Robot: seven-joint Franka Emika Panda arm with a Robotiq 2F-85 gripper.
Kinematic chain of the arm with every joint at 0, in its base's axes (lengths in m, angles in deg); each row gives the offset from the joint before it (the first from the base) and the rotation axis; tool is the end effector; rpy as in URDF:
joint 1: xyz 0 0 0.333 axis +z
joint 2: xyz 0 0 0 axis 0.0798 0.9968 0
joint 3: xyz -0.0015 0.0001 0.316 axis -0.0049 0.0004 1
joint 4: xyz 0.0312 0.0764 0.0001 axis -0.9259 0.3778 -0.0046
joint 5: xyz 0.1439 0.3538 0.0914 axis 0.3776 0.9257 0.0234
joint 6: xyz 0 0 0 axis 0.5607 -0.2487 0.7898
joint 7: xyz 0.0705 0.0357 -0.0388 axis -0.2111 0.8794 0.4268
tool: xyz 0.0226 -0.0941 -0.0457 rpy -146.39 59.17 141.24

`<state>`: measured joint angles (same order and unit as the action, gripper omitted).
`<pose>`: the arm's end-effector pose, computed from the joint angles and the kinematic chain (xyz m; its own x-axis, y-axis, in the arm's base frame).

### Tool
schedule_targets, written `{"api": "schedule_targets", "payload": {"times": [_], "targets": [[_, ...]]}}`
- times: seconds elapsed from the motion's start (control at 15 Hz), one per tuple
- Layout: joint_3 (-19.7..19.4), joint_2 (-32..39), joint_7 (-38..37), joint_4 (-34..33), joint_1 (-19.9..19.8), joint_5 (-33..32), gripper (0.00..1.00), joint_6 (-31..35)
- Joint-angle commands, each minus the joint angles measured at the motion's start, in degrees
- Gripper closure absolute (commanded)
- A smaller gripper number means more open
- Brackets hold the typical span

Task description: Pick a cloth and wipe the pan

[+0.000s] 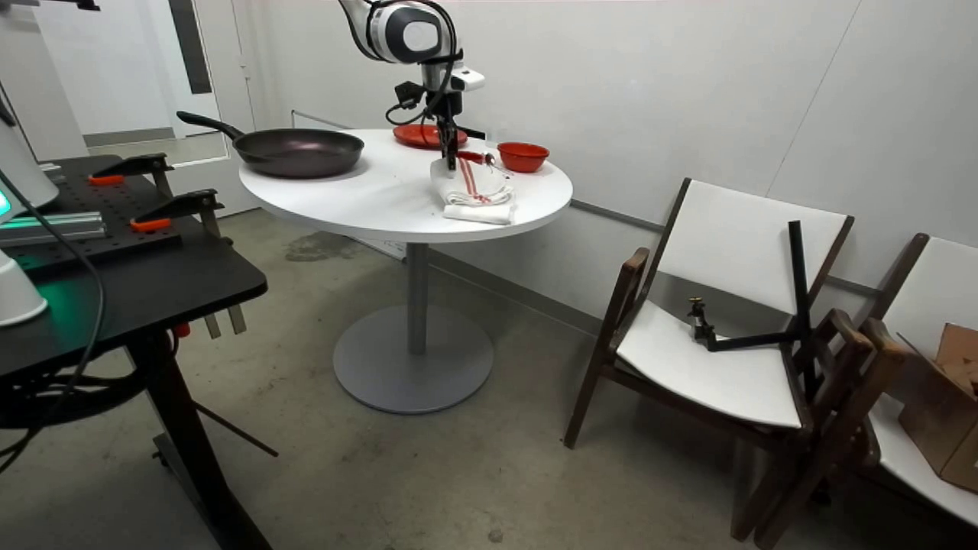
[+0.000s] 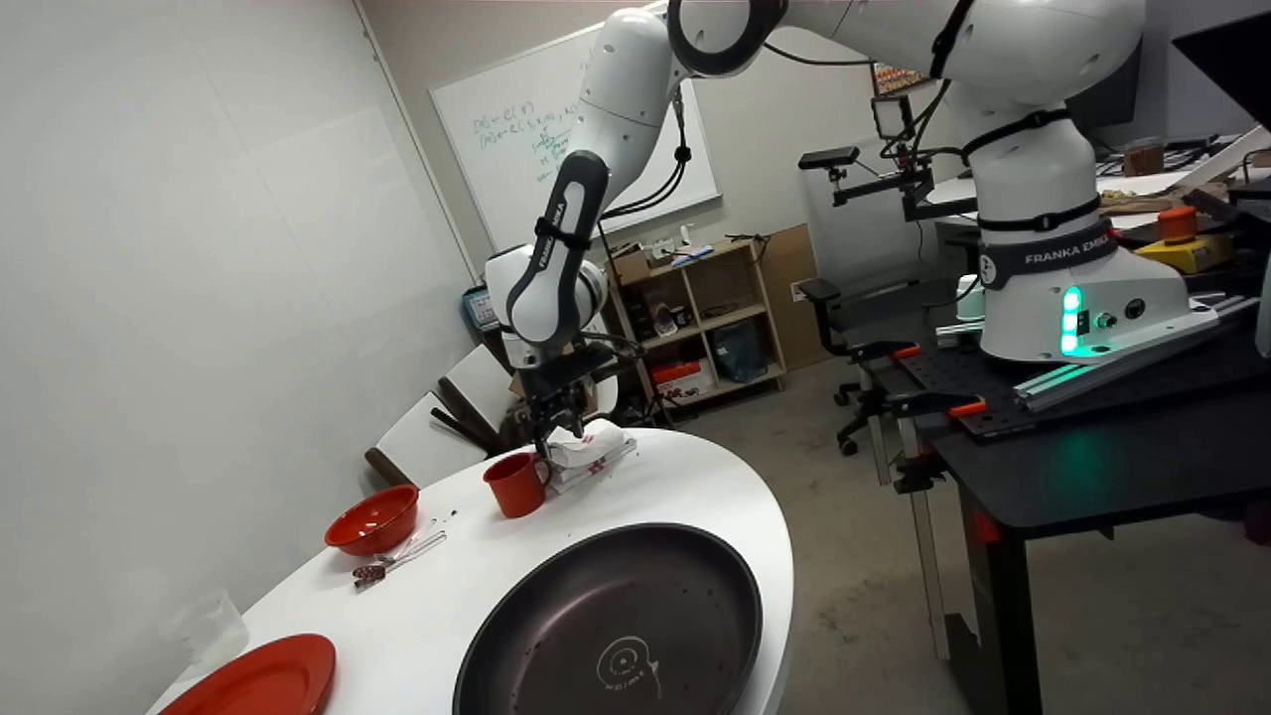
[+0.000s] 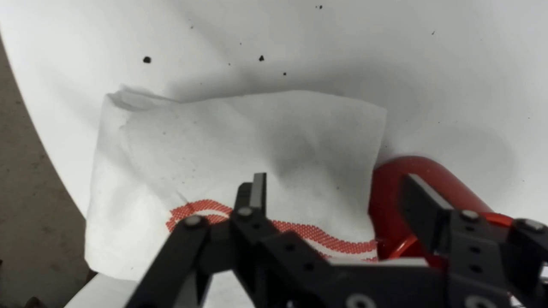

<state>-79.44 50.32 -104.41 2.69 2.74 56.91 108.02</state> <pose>0.6957 -0.0988 0.1343 0.8038 -0.5738 0.1571 -0.5768 -0.8163 -0.0303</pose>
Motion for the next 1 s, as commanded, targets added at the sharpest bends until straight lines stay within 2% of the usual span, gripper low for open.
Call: {"api": "schedule_targets", "payload": {"times": [0.0,0.2,0.47,0.73,0.93], "targets": [[0.7,-2.7,2.5,1.7,-0.3,1.8,0.0,-0.3],[1.6,-6.9,4.1,6.0,-0.4,2.0,0.0,2.1],[4.0,-15.9,7.8,16.4,-0.6,2.8,0.0,8.0],[9.3,-25.3,15.2,27.6,-2.9,5.8,0.0,11.3],[13.0,-31.5,21.6,34.9,-4.7,8.5,0.0,10.7]]}}
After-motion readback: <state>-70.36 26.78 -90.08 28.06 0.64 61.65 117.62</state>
